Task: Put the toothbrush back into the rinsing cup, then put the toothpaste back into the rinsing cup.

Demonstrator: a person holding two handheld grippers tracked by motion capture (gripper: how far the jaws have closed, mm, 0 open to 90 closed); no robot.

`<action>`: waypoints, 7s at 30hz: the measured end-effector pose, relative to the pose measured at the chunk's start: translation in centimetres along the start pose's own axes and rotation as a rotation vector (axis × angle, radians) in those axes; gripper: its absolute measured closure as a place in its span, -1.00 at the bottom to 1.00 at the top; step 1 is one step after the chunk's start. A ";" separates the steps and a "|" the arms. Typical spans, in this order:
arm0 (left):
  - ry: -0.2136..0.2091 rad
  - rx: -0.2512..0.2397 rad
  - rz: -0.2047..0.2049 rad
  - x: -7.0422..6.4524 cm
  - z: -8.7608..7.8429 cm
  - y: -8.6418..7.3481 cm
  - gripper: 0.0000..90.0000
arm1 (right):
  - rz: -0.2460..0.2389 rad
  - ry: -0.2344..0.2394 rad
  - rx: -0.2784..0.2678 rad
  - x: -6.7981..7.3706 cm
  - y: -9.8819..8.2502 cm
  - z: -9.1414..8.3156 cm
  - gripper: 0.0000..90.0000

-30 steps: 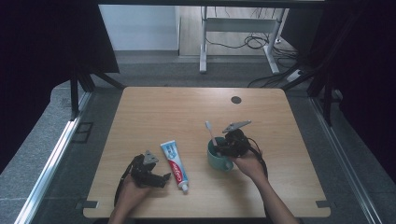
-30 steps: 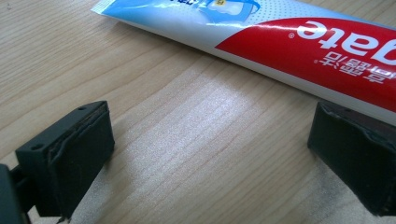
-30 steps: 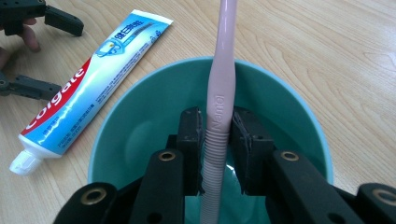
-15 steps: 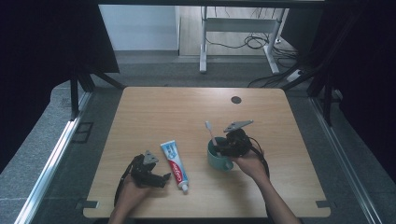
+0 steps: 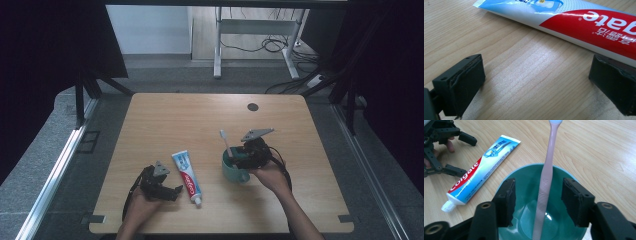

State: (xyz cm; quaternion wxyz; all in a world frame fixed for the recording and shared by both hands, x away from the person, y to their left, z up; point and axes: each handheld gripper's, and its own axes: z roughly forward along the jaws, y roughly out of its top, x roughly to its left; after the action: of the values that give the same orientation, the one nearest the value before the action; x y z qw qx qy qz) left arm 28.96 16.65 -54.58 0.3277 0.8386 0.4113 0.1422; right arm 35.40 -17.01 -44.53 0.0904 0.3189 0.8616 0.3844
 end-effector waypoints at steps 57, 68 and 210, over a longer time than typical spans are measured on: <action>0.001 -0.005 -0.007 0.0 0.0 0.0 -0.99 | 0.022 -0.146 -0.085 -1.9 -5.9 -7.1 -0.74; 0.001 0.000 0.000 0.0 0.0 0.0 -0.99 | 0.030 -0.164 -0.069 -2.2 -8.0 -6.6 -0.74; -0.165 0.061 0.043 -3.5 -3.3 2.4 0.97 | 0.089 -0.216 -0.017 -2.9 -16.1 -3.2 -0.69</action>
State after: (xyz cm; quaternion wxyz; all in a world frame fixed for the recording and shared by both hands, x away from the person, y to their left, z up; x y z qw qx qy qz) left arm 26.51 14.26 -50.42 0.3315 0.8657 0.3689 0.0673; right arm 28.68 -28.77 -54.20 0.1683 0.3956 0.8286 0.3587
